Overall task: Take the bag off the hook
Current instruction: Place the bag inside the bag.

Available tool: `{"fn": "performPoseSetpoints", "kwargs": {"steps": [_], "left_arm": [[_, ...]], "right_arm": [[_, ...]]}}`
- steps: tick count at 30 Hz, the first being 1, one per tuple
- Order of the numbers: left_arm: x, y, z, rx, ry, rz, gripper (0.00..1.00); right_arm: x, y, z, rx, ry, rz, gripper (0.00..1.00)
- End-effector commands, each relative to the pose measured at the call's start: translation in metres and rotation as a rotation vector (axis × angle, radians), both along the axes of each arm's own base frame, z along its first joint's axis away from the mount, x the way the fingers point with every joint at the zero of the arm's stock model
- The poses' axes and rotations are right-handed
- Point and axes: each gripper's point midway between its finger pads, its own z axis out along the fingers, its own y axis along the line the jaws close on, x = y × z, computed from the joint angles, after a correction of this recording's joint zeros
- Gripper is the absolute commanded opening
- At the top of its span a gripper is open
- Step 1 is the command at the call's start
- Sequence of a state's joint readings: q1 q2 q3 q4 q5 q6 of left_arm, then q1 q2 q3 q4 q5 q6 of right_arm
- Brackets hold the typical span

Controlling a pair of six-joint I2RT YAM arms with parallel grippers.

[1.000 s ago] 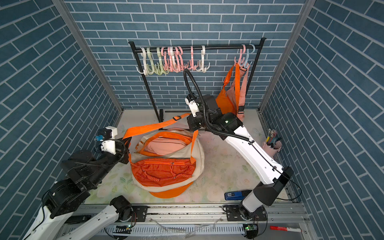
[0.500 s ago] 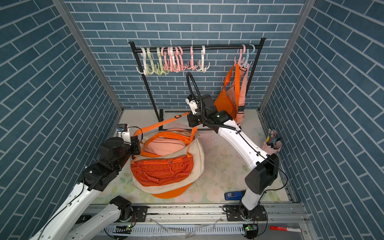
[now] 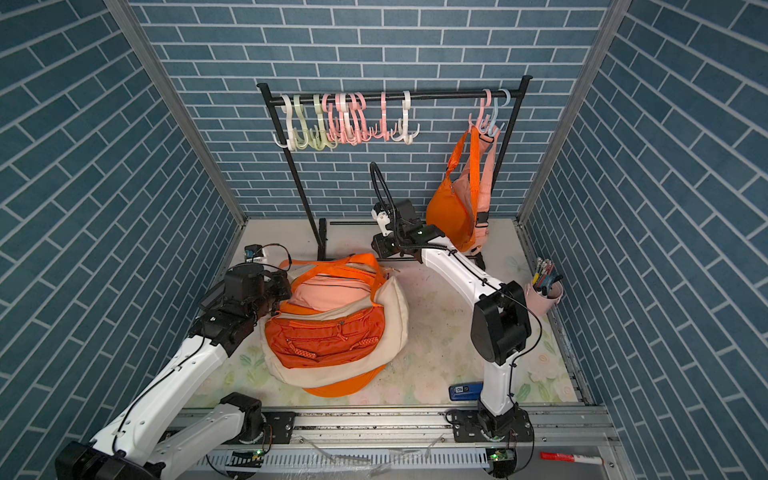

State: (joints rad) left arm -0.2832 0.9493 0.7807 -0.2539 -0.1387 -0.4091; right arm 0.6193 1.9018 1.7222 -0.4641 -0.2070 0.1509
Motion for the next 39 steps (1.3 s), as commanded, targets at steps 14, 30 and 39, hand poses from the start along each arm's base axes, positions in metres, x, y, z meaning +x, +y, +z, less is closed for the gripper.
{"fn": "performPoseSetpoints", "kwargs": {"steps": [14, 30, 39], "left_arm": [[-0.018, 0.001, 0.043, -0.092, -0.075, -0.024, 0.90], [-0.063, -0.027, 0.106, 0.019, -0.147, -0.327, 0.99], [-0.076, -0.028, 0.073, -0.027, -0.204, -0.333, 0.99]], "right_arm": [[-0.006, -0.023, 0.042, -0.020, -0.119, -0.014, 0.69], [0.001, -0.187, 0.154, 0.132, -0.243, -0.390, 0.79], [0.037, -0.252, 0.189, 0.217, -0.294, -0.536, 0.79]]}}
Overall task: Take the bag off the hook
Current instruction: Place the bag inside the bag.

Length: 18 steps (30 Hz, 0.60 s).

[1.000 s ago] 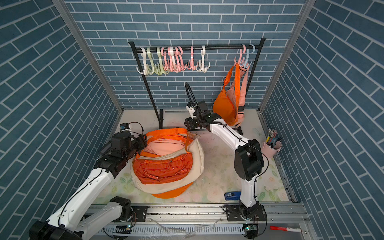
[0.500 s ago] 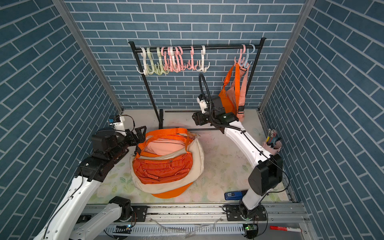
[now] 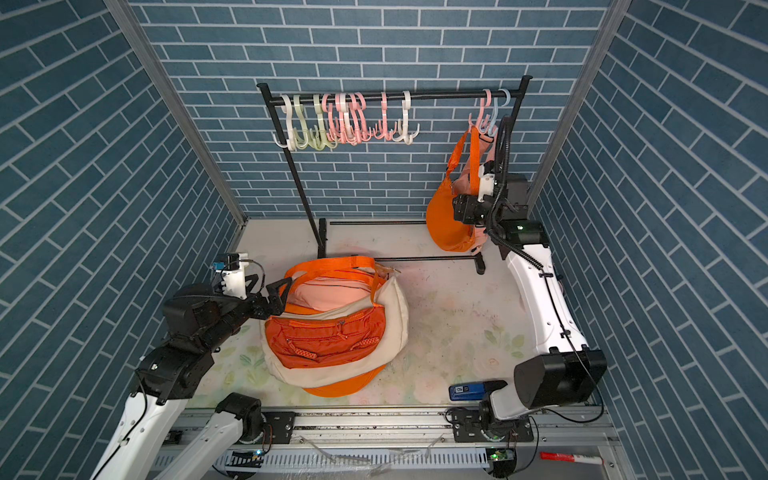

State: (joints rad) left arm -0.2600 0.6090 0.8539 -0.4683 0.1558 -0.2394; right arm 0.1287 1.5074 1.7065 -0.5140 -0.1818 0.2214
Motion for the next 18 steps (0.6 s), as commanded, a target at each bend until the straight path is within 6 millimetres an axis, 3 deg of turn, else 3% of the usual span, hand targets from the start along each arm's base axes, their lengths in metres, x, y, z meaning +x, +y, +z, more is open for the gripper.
{"fn": "performPoseSetpoints", "kwargs": {"steps": [1, 7, 18], "left_arm": [[0.006, -0.007, -0.014, -0.017, 0.012, -0.026, 0.99], [0.006, -0.016, -0.032, -0.024, 0.091, -0.072, 0.99], [-0.002, -0.008, -0.025, -0.006, 0.048, -0.048, 0.99]], "right_arm": [[0.012, -0.003, 0.020, 0.044, -0.037, 0.016, 0.79], [0.048, -0.017, 0.024, 0.026, -0.017, -0.010, 0.78], [0.097, -0.009, 0.018, 0.023, 0.023, 0.027, 0.64]]}}
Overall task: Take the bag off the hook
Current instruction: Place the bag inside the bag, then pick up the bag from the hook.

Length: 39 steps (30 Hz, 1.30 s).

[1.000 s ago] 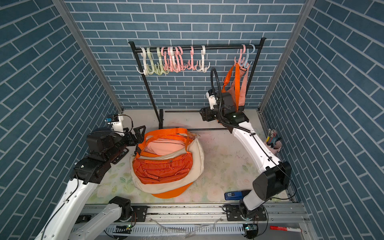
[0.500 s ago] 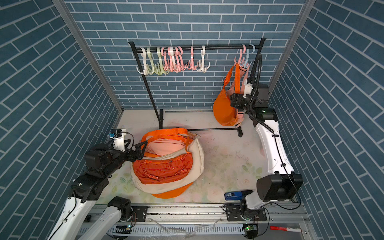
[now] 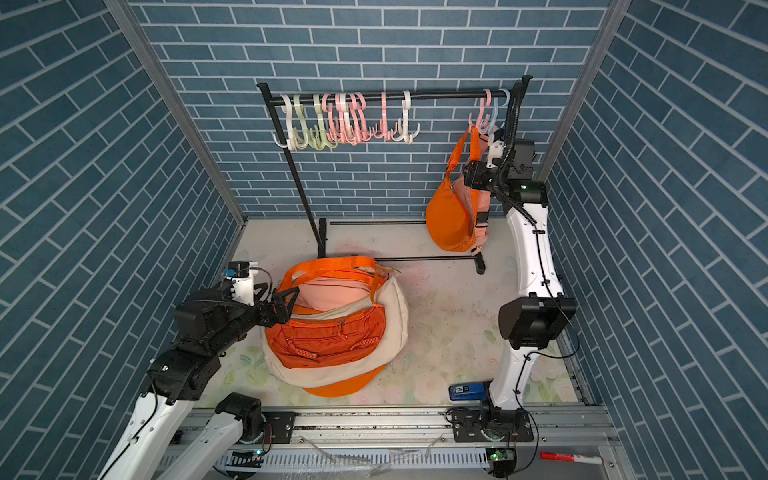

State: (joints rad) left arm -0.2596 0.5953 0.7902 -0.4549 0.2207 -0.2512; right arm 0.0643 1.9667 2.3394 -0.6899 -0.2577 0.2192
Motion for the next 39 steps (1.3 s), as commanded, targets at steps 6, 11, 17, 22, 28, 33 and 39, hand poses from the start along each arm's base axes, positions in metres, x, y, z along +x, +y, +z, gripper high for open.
{"fn": "performPoseSetpoints", "kwargs": {"steps": [6, 11, 17, 22, 28, 33, 39], "left_arm": [[0.002, 0.005, -0.004, 0.027, 0.005, 0.020, 0.99], [0.003, 0.005, -0.005, 0.028, 0.012, 0.020, 0.99], [0.004, 0.006, -0.006, 0.030, 0.013, 0.028, 0.99], [0.003, 0.006, -0.006, 0.026, 0.012, 0.027, 0.99], [0.003, 0.008, -0.006, 0.031, 0.009, 0.035, 0.99], [0.002, 0.009, -0.005, 0.031, 0.005, 0.041, 0.99], [0.001, 0.008, -0.004, 0.022, -0.003, 0.034, 0.99]], "right_arm": [[0.021, 0.006, -0.007, 0.038, 0.024, 0.027, 0.55], [0.031, 0.015, -0.009, 0.106, 0.032, 0.046, 0.23], [0.025, 0.031, -0.007, 0.133, 0.038, 0.090, 0.00], [0.012, 0.056, -0.003, 0.133, 0.041, 0.146, 0.00], [-0.006, 0.093, 0.000, 0.111, 0.046, 0.218, 0.00], [-0.020, 0.122, 0.000, 0.097, 0.053, 0.273, 0.00], [-0.051, 0.168, 0.002, 0.054, 0.063, 0.390, 0.00]]}}
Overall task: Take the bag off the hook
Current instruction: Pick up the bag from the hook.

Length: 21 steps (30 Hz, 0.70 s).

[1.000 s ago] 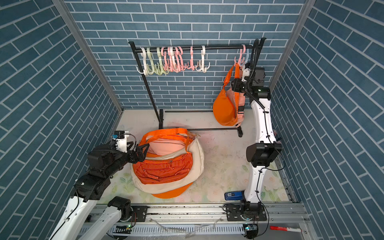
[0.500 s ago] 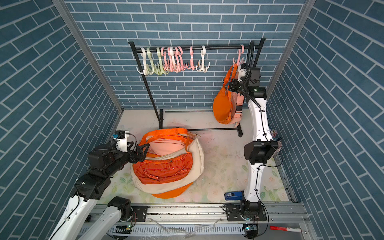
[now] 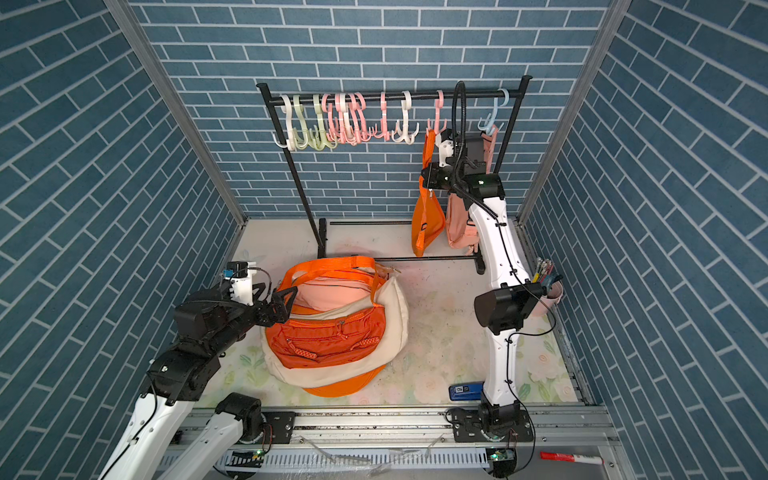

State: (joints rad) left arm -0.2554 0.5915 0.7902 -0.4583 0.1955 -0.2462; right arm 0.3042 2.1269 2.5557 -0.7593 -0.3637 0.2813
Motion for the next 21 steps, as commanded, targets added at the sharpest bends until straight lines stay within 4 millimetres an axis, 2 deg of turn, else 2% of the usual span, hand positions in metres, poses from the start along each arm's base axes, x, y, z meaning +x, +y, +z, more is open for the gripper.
{"fn": "performPoseSetpoints", "kwargs": {"steps": [1, 5, 8, 11, 13, 15, 21], "left_arm": [[0.000, 0.002, -0.004, 0.007, 0.001, 0.006, 0.99], [0.000, 0.001, -0.001, -0.012, -0.005, 0.004, 0.99], [0.002, -0.007, 0.007, -0.070, -0.025, -0.024, 0.99], [0.009, -0.013, 0.023, -0.123, -0.059, -0.040, 0.99], [0.012, -0.020, 0.040, -0.167, -0.099, -0.071, 0.95], [0.022, -0.031, 0.047, -0.204, -0.105, -0.110, 0.92], [0.046, -0.050, 0.082, -0.216, -0.159, -0.150, 0.94]], "right_arm": [[-0.039, 0.025, 0.011, -0.047, 0.006, 0.100, 0.00], [-0.058, 0.040, 0.014, -0.053, 0.011, 0.141, 0.00], [-0.073, 0.045, 0.026, -0.045, -0.003, 0.165, 0.00], [-0.089, 0.050, 0.039, -0.031, -0.019, 0.195, 0.00], [-0.099, 0.052, 0.049, -0.022, -0.035, 0.211, 0.00], [-0.105, 0.053, 0.057, -0.007, -0.047, 0.220, 0.00], [-0.123, 0.057, 0.074, 0.037, -0.052, 0.260, 0.00]]}}
